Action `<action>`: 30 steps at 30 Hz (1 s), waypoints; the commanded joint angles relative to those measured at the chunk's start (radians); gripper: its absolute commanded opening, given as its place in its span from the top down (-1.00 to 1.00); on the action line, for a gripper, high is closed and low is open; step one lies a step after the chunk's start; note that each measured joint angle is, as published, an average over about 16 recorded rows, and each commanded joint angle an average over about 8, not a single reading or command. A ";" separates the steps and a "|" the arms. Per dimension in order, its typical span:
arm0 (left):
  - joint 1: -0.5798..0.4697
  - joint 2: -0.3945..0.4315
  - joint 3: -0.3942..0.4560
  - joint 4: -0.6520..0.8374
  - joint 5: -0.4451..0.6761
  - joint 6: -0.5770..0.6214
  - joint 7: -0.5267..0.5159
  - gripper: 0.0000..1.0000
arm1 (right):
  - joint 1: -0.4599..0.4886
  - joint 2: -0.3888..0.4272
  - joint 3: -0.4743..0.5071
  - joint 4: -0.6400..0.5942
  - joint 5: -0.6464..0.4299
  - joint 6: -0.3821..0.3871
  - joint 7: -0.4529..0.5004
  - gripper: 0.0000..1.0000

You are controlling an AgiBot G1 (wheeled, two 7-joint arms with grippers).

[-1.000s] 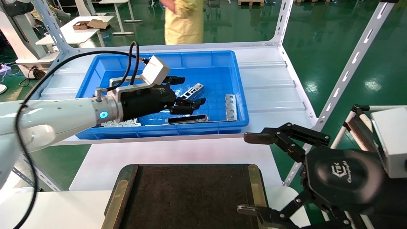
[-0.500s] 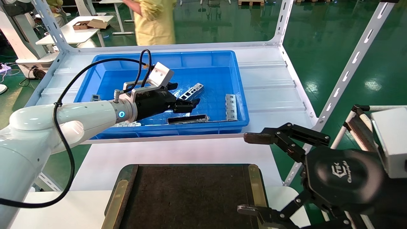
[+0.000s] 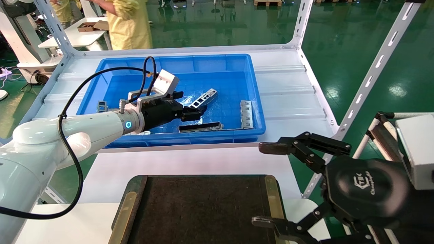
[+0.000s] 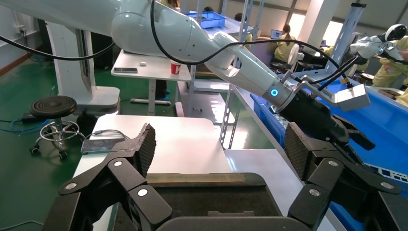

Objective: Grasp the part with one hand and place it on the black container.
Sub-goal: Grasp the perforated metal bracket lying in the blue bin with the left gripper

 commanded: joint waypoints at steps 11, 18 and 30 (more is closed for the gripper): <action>0.015 0.002 0.015 0.002 -0.003 -0.010 -0.011 1.00 | 0.000 0.000 -0.001 0.000 0.001 0.000 0.000 1.00; 0.019 0.002 0.023 -0.002 -0.007 -0.016 -0.021 1.00 | 0.000 0.001 -0.001 0.000 0.001 0.001 -0.001 1.00; 0.020 0.000 0.033 -0.009 -0.017 -0.018 -0.026 1.00 | 0.000 0.001 -0.002 0.000 0.001 0.001 -0.001 1.00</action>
